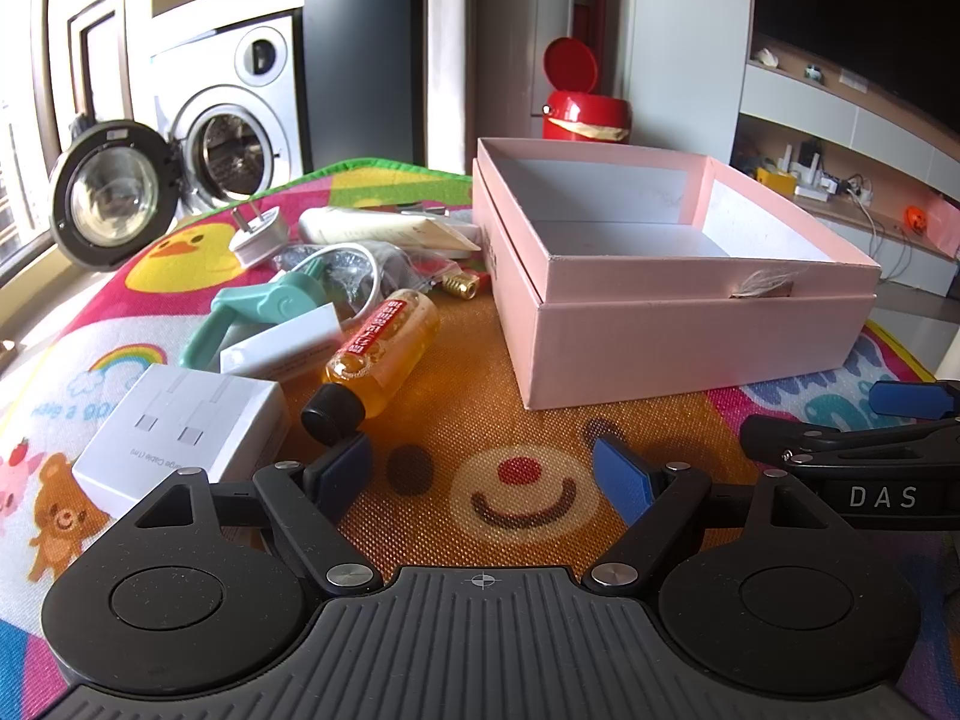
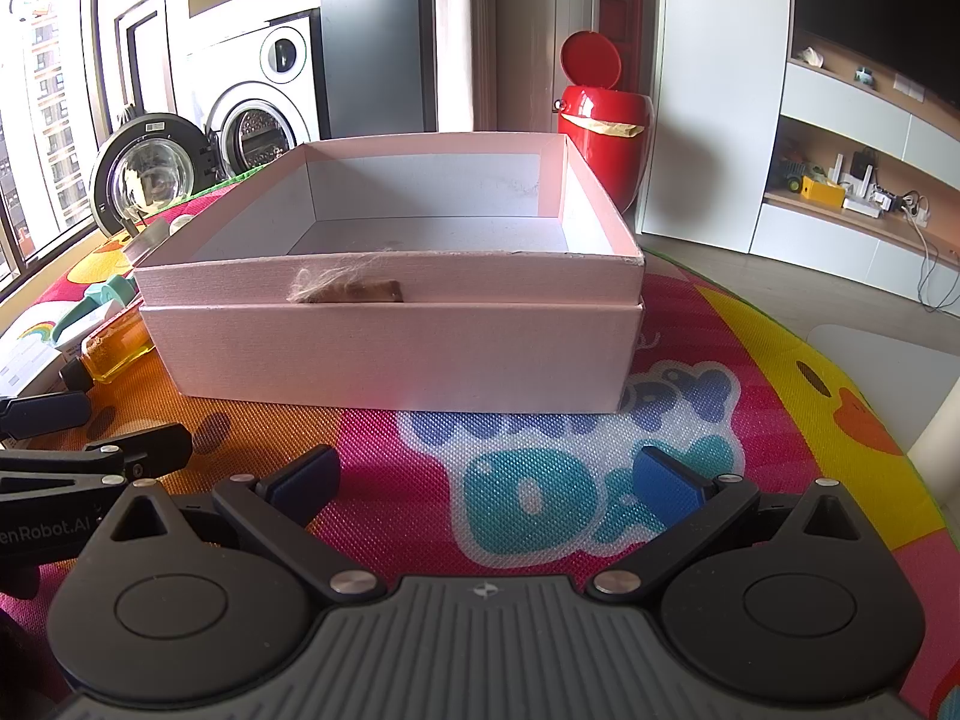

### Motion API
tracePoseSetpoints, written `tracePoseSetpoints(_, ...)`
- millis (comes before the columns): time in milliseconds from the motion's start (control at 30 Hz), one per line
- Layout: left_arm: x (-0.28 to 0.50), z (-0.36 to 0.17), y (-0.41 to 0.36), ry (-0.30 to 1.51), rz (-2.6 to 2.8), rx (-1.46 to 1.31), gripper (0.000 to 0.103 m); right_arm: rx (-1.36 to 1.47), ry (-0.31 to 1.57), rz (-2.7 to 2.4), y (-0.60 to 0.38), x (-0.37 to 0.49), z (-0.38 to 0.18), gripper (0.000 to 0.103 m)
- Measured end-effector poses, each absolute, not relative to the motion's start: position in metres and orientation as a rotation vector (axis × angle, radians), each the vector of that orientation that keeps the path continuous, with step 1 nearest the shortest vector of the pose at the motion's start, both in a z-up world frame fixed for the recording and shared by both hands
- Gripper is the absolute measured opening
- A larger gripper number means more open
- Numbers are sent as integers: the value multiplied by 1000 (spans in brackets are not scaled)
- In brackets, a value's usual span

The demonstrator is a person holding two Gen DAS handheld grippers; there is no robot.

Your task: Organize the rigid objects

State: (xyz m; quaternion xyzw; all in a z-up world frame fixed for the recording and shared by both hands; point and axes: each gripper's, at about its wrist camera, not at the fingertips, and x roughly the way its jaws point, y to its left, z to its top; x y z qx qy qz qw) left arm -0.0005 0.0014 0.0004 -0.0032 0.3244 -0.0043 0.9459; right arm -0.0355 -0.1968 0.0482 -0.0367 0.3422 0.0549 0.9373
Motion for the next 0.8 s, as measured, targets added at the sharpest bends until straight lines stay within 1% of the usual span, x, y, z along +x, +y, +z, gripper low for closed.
tracePoseSetpoints(800, 0, 0, 0, 661, -7, -1, 86, -74, 700, 113, -197, -35, 49, 103)
